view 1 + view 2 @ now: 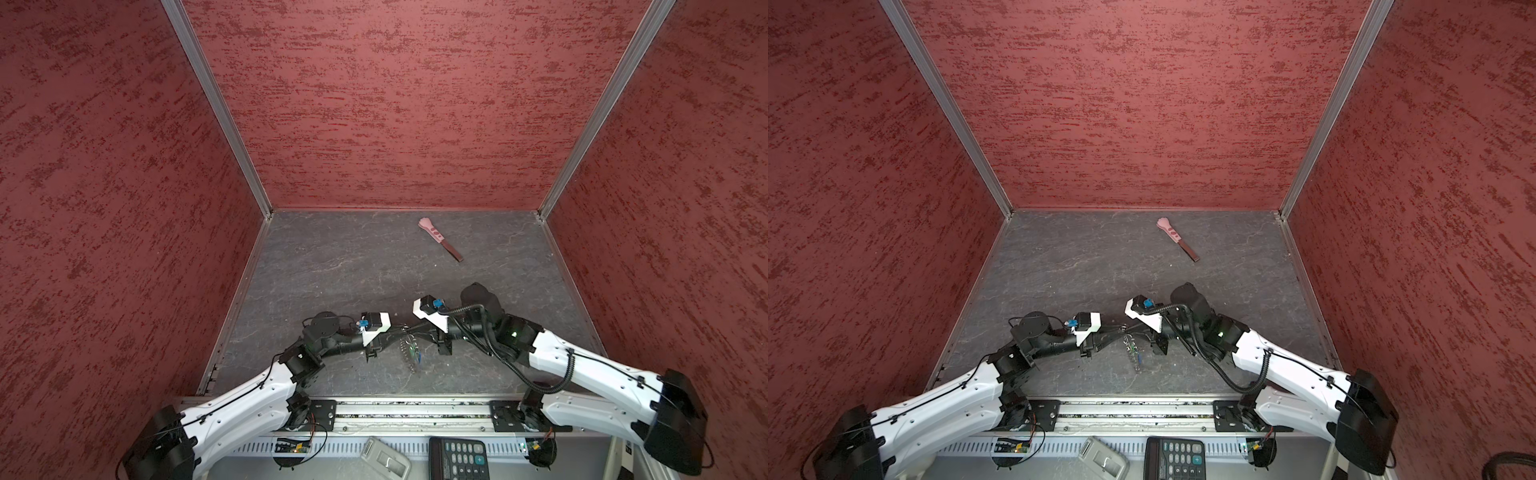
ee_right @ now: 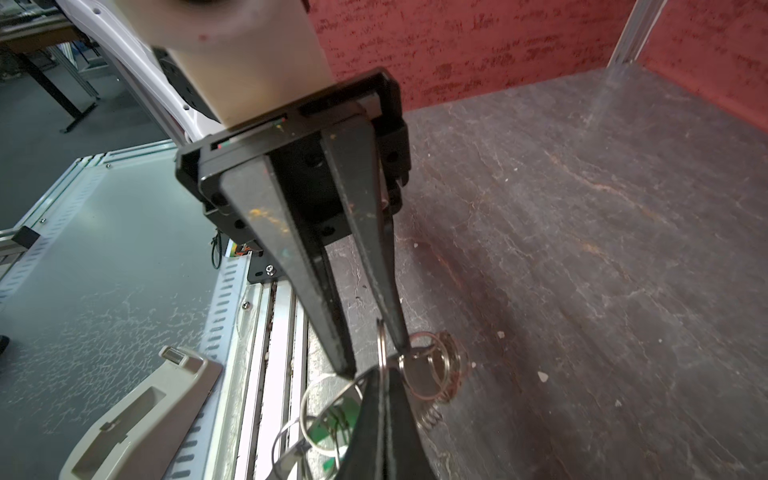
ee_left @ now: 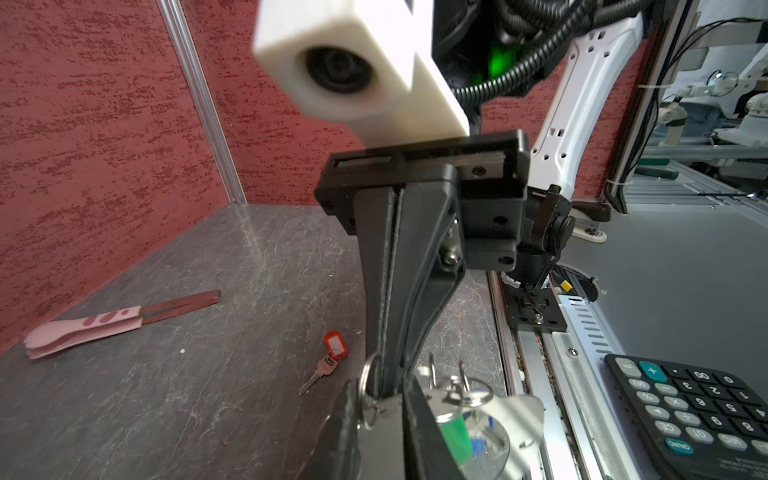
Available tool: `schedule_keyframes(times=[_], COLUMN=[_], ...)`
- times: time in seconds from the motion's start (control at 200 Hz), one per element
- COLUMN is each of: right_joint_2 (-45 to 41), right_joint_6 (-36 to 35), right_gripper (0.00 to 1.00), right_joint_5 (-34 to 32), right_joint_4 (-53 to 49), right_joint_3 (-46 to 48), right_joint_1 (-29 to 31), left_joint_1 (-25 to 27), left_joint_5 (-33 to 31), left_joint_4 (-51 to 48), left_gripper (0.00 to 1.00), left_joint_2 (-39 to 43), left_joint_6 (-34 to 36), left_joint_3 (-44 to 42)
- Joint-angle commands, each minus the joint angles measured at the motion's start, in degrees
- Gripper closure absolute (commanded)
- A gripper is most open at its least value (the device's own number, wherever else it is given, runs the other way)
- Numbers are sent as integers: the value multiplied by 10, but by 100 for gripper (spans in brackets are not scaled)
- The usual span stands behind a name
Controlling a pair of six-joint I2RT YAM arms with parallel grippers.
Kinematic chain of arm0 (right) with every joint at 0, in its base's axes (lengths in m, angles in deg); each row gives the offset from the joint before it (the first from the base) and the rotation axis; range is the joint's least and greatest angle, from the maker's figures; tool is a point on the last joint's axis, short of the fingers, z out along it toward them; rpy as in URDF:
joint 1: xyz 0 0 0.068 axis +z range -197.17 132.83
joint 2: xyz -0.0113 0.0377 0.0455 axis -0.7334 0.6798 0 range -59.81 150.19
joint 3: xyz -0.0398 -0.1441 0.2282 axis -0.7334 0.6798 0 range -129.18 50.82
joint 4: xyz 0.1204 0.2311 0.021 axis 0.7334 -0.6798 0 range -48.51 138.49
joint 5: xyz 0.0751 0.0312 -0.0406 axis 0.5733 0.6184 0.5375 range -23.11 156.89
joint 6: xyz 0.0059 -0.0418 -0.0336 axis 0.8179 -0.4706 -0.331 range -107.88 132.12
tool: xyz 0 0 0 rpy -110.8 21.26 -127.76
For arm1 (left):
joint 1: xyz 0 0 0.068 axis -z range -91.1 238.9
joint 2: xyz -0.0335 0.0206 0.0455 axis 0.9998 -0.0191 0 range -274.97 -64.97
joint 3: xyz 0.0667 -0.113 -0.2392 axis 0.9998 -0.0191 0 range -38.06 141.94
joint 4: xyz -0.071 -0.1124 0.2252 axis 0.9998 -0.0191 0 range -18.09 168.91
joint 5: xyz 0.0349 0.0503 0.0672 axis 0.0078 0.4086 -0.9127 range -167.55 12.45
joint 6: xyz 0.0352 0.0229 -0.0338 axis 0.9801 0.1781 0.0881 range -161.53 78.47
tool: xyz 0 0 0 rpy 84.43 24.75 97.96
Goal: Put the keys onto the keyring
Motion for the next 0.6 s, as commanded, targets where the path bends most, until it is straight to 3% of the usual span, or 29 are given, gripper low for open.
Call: schedule_keyframes(times=[0.0, 0.321, 0.596], right_joint_2=[11, 41, 56], right_joint_6=[-30, -65, -88], right_gripper=[100, 100, 100], right_joint_5=[-32, -79, -63], right_joint_4=[-95, -206, -245], right_joint_3=[-62, -132, -163], right_joint_1=[3, 9, 16], left_joint_1=[-7, -22, -24], left_joint_5=[-6, -6, 20], left_joint_4=[-39, -26, -12], left_gripper=[76, 76, 76], left_joint_2=[11, 20, 17], left_joint_6=[14, 0, -4], left_joint_3=[2, -7, -10])
